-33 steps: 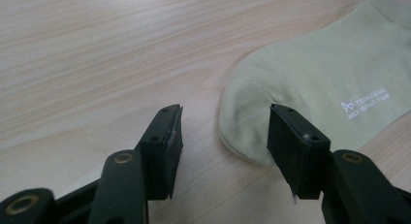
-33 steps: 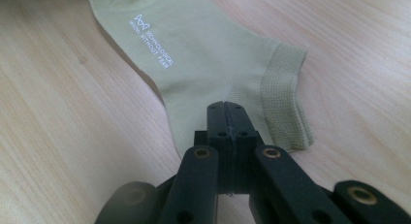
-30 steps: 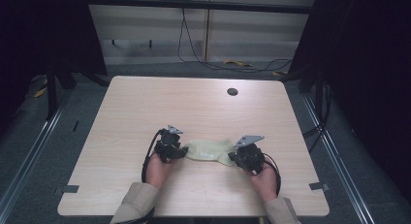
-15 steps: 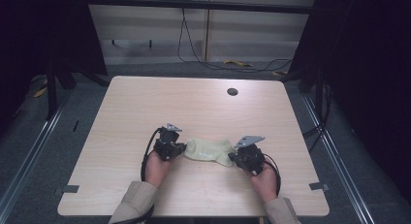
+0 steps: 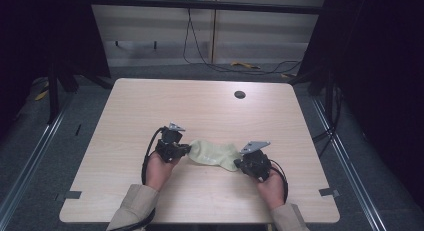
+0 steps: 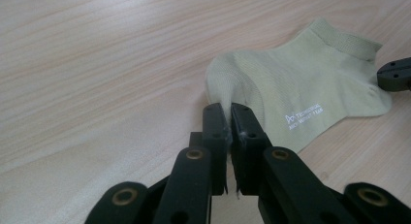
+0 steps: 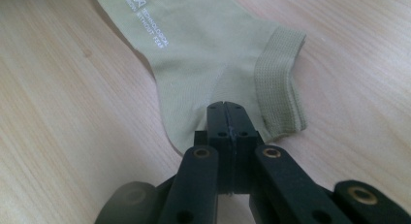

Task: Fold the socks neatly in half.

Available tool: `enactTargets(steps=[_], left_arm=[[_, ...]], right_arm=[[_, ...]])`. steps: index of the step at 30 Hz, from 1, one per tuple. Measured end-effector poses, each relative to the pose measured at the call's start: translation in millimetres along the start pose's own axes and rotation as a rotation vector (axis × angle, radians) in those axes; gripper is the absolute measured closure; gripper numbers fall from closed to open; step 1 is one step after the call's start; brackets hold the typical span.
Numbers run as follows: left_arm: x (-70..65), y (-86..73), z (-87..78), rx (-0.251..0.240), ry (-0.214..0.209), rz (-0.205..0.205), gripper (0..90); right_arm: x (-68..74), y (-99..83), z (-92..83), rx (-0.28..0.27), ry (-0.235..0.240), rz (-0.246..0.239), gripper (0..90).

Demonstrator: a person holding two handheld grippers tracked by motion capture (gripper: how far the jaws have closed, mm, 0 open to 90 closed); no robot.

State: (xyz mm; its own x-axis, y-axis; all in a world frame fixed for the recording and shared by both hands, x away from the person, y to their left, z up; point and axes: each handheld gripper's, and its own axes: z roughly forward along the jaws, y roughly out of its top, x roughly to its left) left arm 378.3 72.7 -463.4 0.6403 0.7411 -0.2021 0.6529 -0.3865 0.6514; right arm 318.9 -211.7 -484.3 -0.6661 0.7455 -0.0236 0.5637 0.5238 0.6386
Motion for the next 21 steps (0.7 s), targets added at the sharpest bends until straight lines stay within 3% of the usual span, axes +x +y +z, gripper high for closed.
enactTargets(steps=[6, 16, 21], left_arm=[[-3.1, 2.2, 0.7, 0.003, 0.001, 0.01, 85.8], [-1.8, 3.3, -1.9, -0.004, 0.003, 0.002, 85.8], [-3.1, 4.8, -5.0, -0.011, -0.002, -0.001, 85.8]], right_arm=[[2.6, 8.8, 3.4, -0.024, 0.012, -0.007, 89.9], [18.1, 43.0, 23.2, -0.044, 0.052, -0.077, 89.7], [18.4, 52.4, 40.1, -0.011, 0.059, -0.073, 89.8]])
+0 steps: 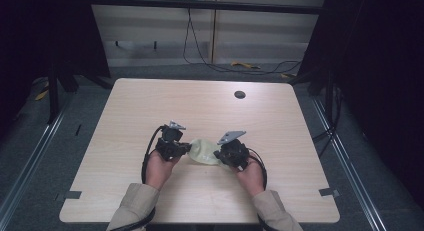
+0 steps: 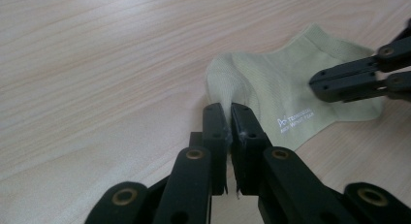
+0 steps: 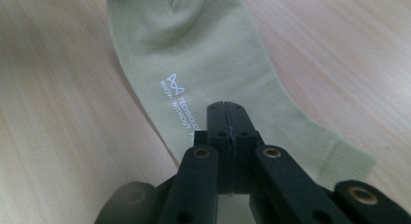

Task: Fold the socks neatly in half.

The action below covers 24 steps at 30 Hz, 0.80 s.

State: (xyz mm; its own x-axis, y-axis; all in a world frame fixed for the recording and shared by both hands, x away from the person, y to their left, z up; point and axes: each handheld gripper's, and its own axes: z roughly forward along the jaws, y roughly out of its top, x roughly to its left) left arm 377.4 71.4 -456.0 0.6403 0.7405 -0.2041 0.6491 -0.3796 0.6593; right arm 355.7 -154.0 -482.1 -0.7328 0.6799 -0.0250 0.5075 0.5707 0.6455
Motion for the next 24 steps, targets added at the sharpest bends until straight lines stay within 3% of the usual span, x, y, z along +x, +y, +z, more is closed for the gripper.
enactTargets(steps=[1, 2, 9, 17, 19, 21, 24], left_arm=[[0.0, 0.0, 0.0, 0.0, 0.0, 0.0, 85.8], [-2.5, 0.9, -1.0, -0.011, -0.012, -0.009, 85.9], [-8.5, 5.4, -4.3, -0.037, -0.037, -0.018, 85.9], [-11.0, 12.1, -6.4, -0.033, -0.04, -0.005, 85.9], [-10.3, 12.8, -5.6, -0.028, -0.037, -0.005, 85.9], [-9.9, 12.8, -5.4, -0.024, -0.034, -0.004, 85.9], [-9.5, 12.3, -3.8, -0.02, -0.034, -0.009, 85.8]], right_arm=[[0.0, 0.0, 0.0, 0.0, 0.0, 0.0, 89.8], [0.7, -0.8, 7.2, 0.034, -0.001, -0.003, 89.9], [-1.1, 0.5, 8.1, 0.035, 0.0, 0.006, 89.9], [-4.6, -0.3, 7.6, 0.025, 0.015, 0.018, 89.5], [-7.0, -0.1, 2.2, 0.003, -0.001, 0.015, 89.5], [-13.7, 3.7, -4.3, -0.039, 0.003, 0.045, 89.6], [-15.7, 11.2, 1.2, -0.028, -0.001, 0.04, 89.6]])
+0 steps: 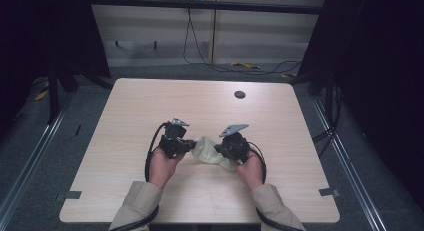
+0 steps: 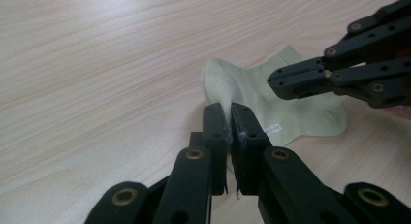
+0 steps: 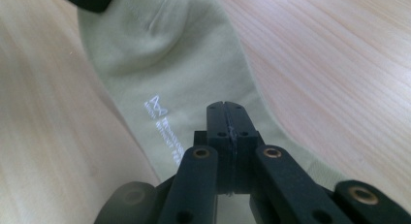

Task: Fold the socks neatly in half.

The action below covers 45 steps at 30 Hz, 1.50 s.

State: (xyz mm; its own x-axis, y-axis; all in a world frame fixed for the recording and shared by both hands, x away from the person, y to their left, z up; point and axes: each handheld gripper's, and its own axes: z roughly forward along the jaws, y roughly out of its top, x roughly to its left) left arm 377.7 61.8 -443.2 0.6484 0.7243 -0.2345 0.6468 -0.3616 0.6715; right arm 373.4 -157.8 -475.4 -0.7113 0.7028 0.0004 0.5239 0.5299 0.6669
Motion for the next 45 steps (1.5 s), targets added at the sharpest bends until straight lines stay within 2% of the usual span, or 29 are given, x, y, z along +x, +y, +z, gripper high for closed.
enactTargets(steps=[3, 4, 8, 11, 15, 16, 18, 20, 21, 23, 27, 28, 29, 33, 35, 37, 38, 45], left_arm=[[2.2, -1.3, 1.2, 0.005, -0.002, -0.006, 85.8], [3.6, -2.3, 1.9, 0.008, -0.007, -0.012, 85.9], [5.1, -3.1, 2.4, 0.003, -0.002, -0.018, 85.8], [6.5, -2.7, 2.1, 0.002, -0.002, -0.018, 85.8], [7.5, -2.9, 1.8, 0.009, -0.004, -0.016, 85.8], [7.6, -3.0, 2.0, 0.012, -0.005, -0.016, 85.8], [8.9, -3.4, 2.4, 0.016, -0.008, -0.017, 85.8], [10.3, -3.0, 1.5, 0.017, -0.007, -0.019, 85.8], [11.9, -2.3, 0.0, 0.016, -0.002, -0.021, 85.8], [13.3, -1.9, -1.3, 0.015, -0.001, -0.019, 85.8], [17.2, 0.5, -5.3, 0.022, 0.01, -0.013, 85.8], [18.6, 2.1, -7.6, 0.023, 0.018, -0.014, 85.8], [19.2, 3.4, -8.5, 0.028, 0.02, -0.008, 85.8], [16.4, 8.3, -10.1, 0.039, 0.03, 0.008, 85.8], [14.0, 9.4, -9.0, 0.042, 0.032, 0.002, 85.8], [9.3, 12.8, -7.2, 0.053, 0.036, 0.013, 85.8], [4.6, 16.1, -6.3, 0.052, 0.036, 0.019, 85.8], [-11.0, 25.4, -0.5, 0.068, 0.028, 0.039, 85.8]], right_arm=[[2.1, 2.9, 8.3, 0.022, -0.003, -0.006, 89.6], [4.2, 2.0, 18.2, 0.054, 0.001, -0.007, 89.8], [3.5, 3.9, 19.2, 0.062, -0.005, -0.003, 89.7], [-1.4, 8.1, 12.4, 0.027, -0.022, 0.007, 89.6], [-9.0, 12.0, 13.0, 0.014, -0.026, 0.027, 89.6], [-10.2, 12.0, 14.8, 0.021, -0.032, 0.027, 89.7], [-10.9, 10.2, 26.0, 0.083, -0.038, 0.007, 89.6], [-10.8, 9.9, 25.6, 0.078, -0.027, 0.01, 89.5], [-12.0, 10.1, 18.0, 0.061, -0.036, 0.011, 89.2], [-12.9, 9.5, 14.4, 0.048, -0.027, 0.023, 89.2], [-15.9, -1.9, -9.8, 0.023, -0.026, 0.006, 89.2], [-15.2, -13.1, -22.7, 0.014, -0.029, -0.002, 89.1], [-15.2, -19.7, -28.3, 0.011, -0.022, -0.005, 88.9], [-15.4, -46.5, -43.1, 0.026, -0.046, -0.012, 88.8], [-16.8, -53.6, -44.0, 0.034, -0.04, 0.006, 88.8], [-18.2, -55.7, -44.0, 0.043, -0.043, 0.009, 88.8], [-20.5, -57.8, -42.4, 0.049, -0.032, 0.031, 88.8], [-21.9, -57.6, -35.0, 0.061, -0.032, 0.039, 88.5]])
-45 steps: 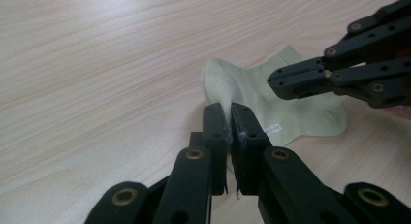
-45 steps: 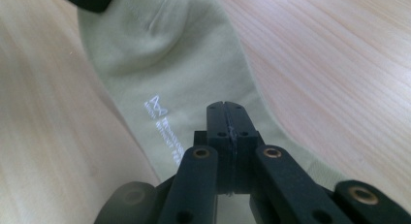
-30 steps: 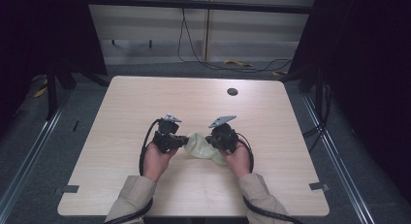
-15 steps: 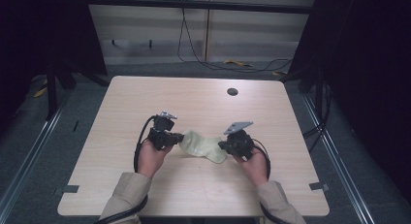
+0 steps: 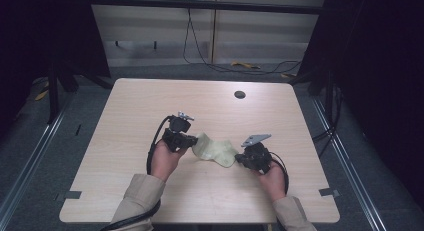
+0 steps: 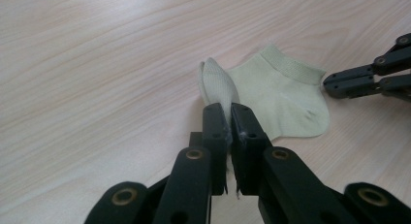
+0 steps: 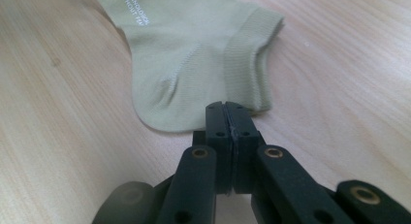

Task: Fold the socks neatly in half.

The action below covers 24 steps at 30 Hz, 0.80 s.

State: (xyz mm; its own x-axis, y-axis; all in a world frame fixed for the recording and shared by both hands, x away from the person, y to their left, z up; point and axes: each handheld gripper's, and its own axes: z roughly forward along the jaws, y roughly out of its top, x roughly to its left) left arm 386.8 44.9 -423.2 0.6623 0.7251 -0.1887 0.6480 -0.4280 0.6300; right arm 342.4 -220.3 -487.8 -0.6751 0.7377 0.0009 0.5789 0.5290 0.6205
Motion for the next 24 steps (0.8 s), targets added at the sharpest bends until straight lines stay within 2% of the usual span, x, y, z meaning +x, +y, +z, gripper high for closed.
enactTargets(steps=[10, 11, 15, 16, 19, 24], left_arm=[[-21.7, 12.7, 11.0, 0.001, -0.03, 0.031, 85.6], [-26.8, 15.7, 15.0, 0.004, -0.038, 0.035, 85.6], [-33.1, 20.5, 20.2, 0.009, -0.044, 0.043, 85.6], [-36.6, 23.7, 23.8, 0.013, -0.049, 0.056, 85.6], [-42.6, 26.6, 30.4, 0.021, -0.055, 0.067, 85.5], [-44.5, 26.4, 33.6, 0.025, -0.053, 0.075, 85.5]], right_arm=[[8.0, 1.3, 1.9, -0.004, -0.004, -0.014, 88.7], [8.3, 1.4, 2.1, -0.006, -0.001, -0.016, 88.6], [9.8, 1.2, 2.2, -0.007, -0.004, -0.02, 88.7], [9.3, 0.7, 2.2, -0.012, -0.007, -0.022, 88.7], [8.5, 0.2, 2.6, -0.019, 0.004, -0.01, 88.7], [8.2, -0.6, 1.9, -0.02, 0.002, -0.01, 88.7]])
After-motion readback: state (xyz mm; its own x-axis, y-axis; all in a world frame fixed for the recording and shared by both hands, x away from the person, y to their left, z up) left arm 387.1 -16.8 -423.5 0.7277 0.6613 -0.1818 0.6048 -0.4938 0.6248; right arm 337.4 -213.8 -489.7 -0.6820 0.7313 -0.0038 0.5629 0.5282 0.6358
